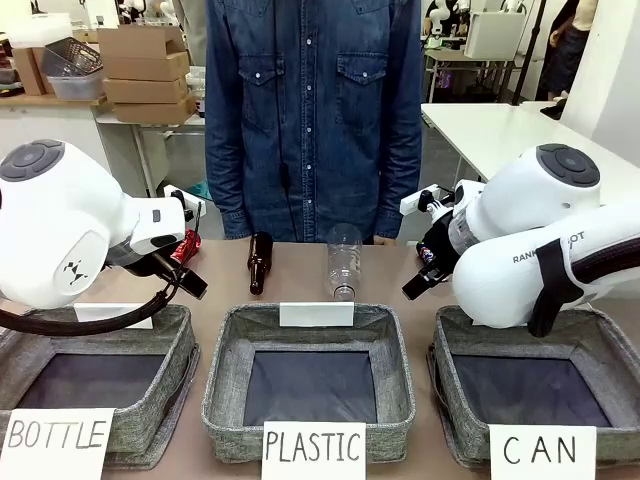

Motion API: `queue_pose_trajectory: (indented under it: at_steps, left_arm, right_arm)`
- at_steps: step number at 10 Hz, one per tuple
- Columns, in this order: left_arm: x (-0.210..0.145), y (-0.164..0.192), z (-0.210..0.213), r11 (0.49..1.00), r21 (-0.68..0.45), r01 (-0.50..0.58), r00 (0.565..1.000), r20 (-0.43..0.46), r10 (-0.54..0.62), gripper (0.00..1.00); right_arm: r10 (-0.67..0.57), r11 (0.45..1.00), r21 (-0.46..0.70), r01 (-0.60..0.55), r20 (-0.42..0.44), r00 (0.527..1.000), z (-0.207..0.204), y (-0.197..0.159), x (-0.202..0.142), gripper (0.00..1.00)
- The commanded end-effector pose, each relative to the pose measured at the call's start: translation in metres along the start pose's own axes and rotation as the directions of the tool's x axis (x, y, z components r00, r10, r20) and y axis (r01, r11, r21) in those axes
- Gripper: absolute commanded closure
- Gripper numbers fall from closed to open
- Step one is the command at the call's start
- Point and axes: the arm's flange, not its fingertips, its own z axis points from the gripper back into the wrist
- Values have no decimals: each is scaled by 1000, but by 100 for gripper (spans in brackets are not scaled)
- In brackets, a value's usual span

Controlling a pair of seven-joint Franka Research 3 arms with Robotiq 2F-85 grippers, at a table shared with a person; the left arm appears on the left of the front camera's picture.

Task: Sort the can waste into the basket.
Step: Pick up the can waste from the table and place it in the right Fabric basket.

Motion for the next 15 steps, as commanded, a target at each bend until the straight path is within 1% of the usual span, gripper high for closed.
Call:
queue_pose_trajectory:
  at_steps: [1,6,7,8,9,10,11,12,13,14,15]
  left_arm:
    - [0,0,0,1000,0,1,1000,0,-1,0]
    - [0,0,0,1000,0,0,1000,0,0,0]
    - [9,7,31,992,-121,47,999,30,-44,0]
    - [6,22,79,994,-91,64,995,77,-57,0]
    - [-7,33,145,992,-85,92,988,134,-80,0]
    - [-27,33,195,984,-92,155,963,237,-130,0]
    - [-48,24,219,975,-84,206,935,311,-171,0]
    - [-57,13,215,980,-59,189,929,333,-159,0]
    - [18,35,191,988,-66,142,962,242,-123,0]
    - [18,35,191,988,-66,142,962,242,-123,0]
    - [4,38,245,983,-58,173,938,313,-147,0]
  right_arm:
    - [0,1000,0,0,0,1000,0,0,0,0]
    - [0,1000,0,0,0,1000,0,0,0,0]
    - [43,999,28,-43,-8,999,22,1,13,0]
    - [56,998,38,-55,-29,998,59,-3,21,0]
    - [40,998,52,-40,2,999,116,-1,22,0]
    - [-66,993,-93,72,59,996,164,6,16,0]
    - [-72,983,-155,96,158,985,197,15,2,0]
    - [-27,982,-179,60,182,983,206,23,-12,0]
    - [-65,969,-226,99,153,986,189,25,-14,0]
    - [-47,992,-111,66,163,985,207,6,26,0]
    - [-47,984,-158,79,193,980,230,11,23,0]
